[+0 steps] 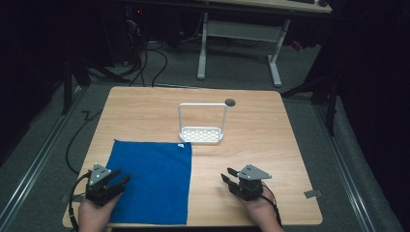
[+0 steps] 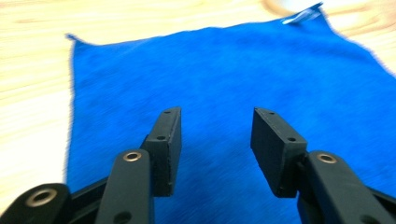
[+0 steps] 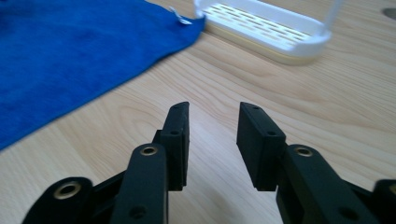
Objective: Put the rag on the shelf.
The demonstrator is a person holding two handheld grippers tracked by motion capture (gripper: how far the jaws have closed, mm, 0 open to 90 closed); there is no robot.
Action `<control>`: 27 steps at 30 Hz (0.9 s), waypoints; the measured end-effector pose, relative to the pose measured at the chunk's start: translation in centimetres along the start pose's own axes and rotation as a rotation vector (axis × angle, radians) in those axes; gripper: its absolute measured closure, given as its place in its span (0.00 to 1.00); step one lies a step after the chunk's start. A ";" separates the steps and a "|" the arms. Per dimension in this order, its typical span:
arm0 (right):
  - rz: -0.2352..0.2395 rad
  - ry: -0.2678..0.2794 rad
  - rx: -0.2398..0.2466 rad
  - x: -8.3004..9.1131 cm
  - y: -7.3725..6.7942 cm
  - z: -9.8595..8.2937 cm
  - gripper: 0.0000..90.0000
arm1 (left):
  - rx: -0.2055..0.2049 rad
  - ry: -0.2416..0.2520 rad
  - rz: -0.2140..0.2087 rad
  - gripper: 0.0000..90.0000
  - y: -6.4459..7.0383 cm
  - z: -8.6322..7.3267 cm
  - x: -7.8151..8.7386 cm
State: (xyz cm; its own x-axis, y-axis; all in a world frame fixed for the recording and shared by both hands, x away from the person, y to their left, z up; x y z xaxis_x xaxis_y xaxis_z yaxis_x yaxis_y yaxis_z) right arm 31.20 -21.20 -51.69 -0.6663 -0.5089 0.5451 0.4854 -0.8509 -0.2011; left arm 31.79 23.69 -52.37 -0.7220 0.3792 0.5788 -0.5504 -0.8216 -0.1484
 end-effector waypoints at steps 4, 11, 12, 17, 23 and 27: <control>0.059 -0.010 0.060 -1.6 -2.6 0.5 0.82 | 0.003 -0.043 0.029 0.73 -0.4 -1.1 1.0; 0.134 -0.084 0.163 -4.4 -6.5 0.7 1.00 | 0.030 -0.118 0.063 0.93 -0.9 -3.1 2.1; 0.144 -0.096 0.175 -4.7 -7.0 0.7 1.00 | 0.029 -0.129 0.066 0.95 -0.8 -3.3 2.1; 0.185 -0.149 0.228 -6.4 -8.8 0.6 1.00 | 0.003 -0.141 0.072 0.97 -0.2 -3.8 2.5; 0.170 -0.204 0.261 -7.8 -9.4 0.4 1.00 | -0.007 -0.131 0.066 0.97 0.3 -4.0 2.9; 0.168 -0.216 0.258 -7.9 -9.2 0.5 1.00 | -0.010 -0.129 0.057 0.97 0.5 -4.1 2.9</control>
Point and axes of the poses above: each handheld gripper's, and its own axes: x roughly backward along the jaws, z roughly out of its top, y roughly to its right, the point moved 1 cm from there along -x, roughly forward along the jaws, and after that the axes turned 15 degrees about -x, right-handed, at the moved point
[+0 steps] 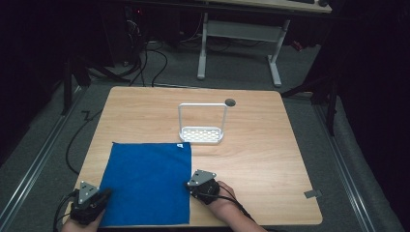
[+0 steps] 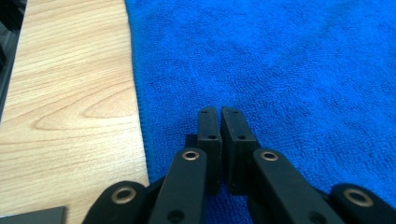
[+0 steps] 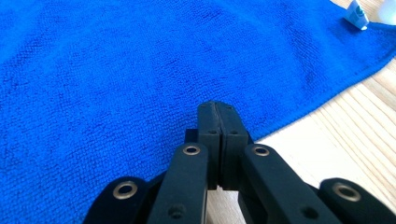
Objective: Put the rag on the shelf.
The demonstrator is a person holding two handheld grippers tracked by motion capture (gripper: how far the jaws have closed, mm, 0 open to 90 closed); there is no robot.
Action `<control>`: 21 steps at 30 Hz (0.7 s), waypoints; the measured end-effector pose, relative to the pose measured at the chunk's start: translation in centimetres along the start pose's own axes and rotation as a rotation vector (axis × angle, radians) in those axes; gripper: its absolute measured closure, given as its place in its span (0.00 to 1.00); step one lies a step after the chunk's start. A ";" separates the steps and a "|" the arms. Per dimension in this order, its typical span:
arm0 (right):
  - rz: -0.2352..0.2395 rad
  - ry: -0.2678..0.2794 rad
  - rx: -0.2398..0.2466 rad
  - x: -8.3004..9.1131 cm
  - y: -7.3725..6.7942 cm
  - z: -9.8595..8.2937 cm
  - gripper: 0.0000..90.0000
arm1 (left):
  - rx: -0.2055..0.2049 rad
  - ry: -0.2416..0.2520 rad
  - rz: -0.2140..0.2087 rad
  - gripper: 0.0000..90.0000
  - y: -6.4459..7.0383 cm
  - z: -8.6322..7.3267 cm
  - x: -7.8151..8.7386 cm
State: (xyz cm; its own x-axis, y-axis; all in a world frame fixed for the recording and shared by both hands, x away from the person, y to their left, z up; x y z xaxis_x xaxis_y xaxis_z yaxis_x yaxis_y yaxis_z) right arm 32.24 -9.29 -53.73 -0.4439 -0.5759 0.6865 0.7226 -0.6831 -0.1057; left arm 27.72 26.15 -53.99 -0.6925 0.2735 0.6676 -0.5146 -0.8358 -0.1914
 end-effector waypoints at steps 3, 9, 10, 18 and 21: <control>-0.002 0.000 0.007 0.3 0.2 -0.2 1.00 | -0.006 0.003 -0.013 0.96 0.1 0.1 -0.1; -0.018 -0.006 -0.015 1.4 0.9 -1.1 1.00 | -0.043 0.009 -0.068 0.96 1.1 1.0 -0.5; -0.025 -0.009 -0.020 1.7 1.1 -1.2 1.00 | -0.055 0.009 -0.080 0.96 1.3 1.2 -0.7; -0.080 -0.005 -0.084 4.0 3.0 -3.1 1.00 | -0.123 0.024 -0.181 0.95 3.3 3.4 -2.3; -0.111 0.001 -0.113 5.1 3.9 -3.9 1.00 | -0.155 0.033 -0.216 0.95 4.3 4.4 -3.0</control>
Point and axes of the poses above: each handheld gripper's, and its own axes: x roughly backward along the jaws, z roughly out of its top, y roughly to its right, the point moved 1 cm from there along -x, roughly forward along the jaws, and after that the axes turned 15 degrees about -x, right-handed, at the moved point
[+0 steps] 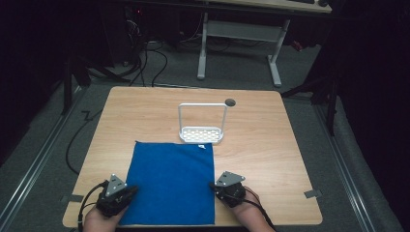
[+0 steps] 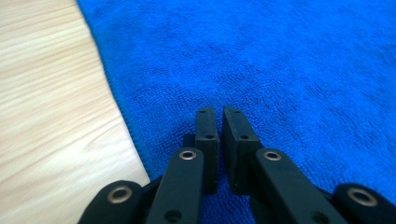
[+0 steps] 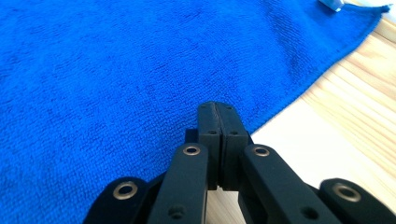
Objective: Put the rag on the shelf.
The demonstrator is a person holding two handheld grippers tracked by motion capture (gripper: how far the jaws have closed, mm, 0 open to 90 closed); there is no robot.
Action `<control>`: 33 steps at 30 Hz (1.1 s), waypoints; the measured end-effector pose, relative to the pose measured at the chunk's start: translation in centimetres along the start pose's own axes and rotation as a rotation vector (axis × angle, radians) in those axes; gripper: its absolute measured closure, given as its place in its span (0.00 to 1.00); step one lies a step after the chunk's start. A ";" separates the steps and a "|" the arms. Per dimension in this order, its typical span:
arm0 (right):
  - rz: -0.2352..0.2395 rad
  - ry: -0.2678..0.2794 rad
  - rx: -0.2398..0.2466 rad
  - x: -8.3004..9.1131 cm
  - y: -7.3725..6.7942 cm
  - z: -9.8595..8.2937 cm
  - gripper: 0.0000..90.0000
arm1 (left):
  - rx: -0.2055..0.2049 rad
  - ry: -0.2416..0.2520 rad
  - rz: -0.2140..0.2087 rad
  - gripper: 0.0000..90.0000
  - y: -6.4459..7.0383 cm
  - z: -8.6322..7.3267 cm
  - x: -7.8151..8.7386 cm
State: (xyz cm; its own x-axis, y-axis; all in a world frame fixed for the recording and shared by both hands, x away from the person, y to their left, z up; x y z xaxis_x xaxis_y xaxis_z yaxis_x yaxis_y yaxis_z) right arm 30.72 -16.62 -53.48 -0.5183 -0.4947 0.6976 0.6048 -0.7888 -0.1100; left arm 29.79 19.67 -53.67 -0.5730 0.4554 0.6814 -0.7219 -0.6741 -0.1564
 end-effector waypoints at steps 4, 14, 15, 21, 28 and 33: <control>-0.037 0.002 -0.038 1.2 1.2 -0.9 1.00 | -0.045 0.001 -0.042 0.95 0.9 1.2 -0.9; -0.115 0.007 -0.102 3.6 3.4 -2.8 1.00 | -0.137 0.018 -0.151 0.94 3.3 3.8 -2.9; -0.118 0.010 -0.105 3.7 3.5 -2.9 1.00 | -0.149 0.019 -0.158 0.94 3.6 4.0 -3.1; -0.155 0.012 -0.129 4.8 4.5 -3.7 1.00 | -0.168 0.025 -0.181 0.94 4.1 4.6 -3.6; -0.170 0.010 -0.152 5.2 5.3 -3.9 1.00 | -0.167 0.029 -0.185 0.93 4.2 4.6 -3.6; -0.170 0.006 -0.144 5.0 5.3 -3.6 1.00 | -0.162 0.033 -0.190 0.93 4.3 4.4 -3.4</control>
Point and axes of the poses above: each handheld gripper's, and its own axes: x roughly backward along the jaws, z roughly out of its top, y roughly to its right, the point moved 1 cm from there along -x, roughly forward along the jaws, and after that the axes turned 15 degrees about -x, right-handed, at the moved point
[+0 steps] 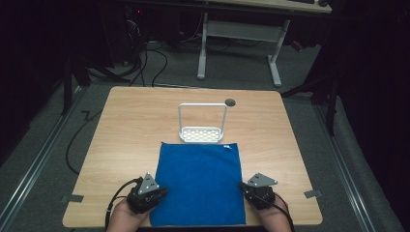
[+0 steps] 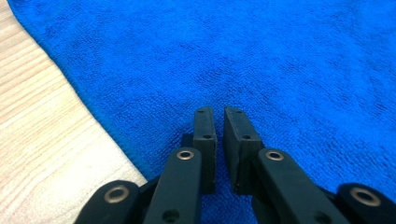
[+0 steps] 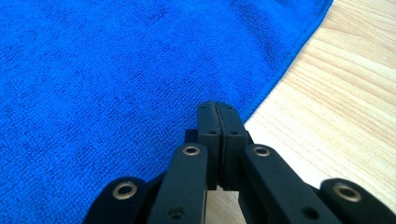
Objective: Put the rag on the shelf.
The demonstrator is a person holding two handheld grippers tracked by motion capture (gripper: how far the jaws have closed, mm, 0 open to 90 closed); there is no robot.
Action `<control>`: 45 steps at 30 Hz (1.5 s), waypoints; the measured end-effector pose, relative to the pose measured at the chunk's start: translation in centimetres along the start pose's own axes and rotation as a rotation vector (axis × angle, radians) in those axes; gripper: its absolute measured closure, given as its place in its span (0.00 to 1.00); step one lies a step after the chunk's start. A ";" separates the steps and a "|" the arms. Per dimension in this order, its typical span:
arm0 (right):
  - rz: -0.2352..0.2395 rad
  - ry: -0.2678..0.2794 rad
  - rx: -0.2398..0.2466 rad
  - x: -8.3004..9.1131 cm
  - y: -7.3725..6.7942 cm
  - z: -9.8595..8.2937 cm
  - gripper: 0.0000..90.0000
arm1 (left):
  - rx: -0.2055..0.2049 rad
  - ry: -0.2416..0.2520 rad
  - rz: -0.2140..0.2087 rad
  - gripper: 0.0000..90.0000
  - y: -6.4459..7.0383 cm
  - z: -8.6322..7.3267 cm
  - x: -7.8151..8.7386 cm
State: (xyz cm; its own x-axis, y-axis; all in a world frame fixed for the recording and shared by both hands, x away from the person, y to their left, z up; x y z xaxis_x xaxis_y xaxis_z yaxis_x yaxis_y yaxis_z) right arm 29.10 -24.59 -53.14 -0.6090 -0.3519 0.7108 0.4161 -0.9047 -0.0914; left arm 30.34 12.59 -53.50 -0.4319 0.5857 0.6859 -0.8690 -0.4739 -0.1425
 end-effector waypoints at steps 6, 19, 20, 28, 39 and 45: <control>-0.005 0.001 -0.005 -0.2 0.5 0.2 1.00 | 0.014 0.014 -0.017 0.89 0.3 0.0 0.0; 0.012 0.058 -0.026 0.1 0.7 0.6 0.92 | 0.099 0.123 0.117 0.70 -0.9 -0.1 1.4; 0.017 0.066 -0.029 0.1 0.7 0.6 0.90 | 0.114 0.140 0.132 0.69 -1.2 -0.1 1.5; 0.001 0.108 -0.050 0.1 1.1 0.5 0.77 | 0.139 0.136 0.186 0.63 -2.6 1.1 0.8; 0.016 0.161 -0.062 0.3 1.4 1.1 0.80 | 0.132 0.135 0.216 0.62 -5.5 5.3 -1.7; 0.023 0.171 -0.068 0.5 1.2 1.1 0.80 | 0.146 0.171 0.258 0.65 -7.9 7.0 -2.3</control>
State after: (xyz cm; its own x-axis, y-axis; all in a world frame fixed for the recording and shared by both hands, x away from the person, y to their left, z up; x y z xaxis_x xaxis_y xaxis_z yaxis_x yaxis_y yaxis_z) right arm 30.08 -25.62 -52.10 -0.7083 -0.4031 0.5795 0.3881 -0.9081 -0.1572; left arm 39.91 10.39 -48.97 -0.6782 0.5298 0.5093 -0.6872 -0.7028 -0.1839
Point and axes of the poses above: each handheld gripper's, and its own axes: x roughly backward along the jaws, z roughly out of its top, y roughly to its right, the point moved 1 cm from there along -x, roughly forward along the jaws, and after that the axes turned 15 degrees about -x, right-handed, at the moved point
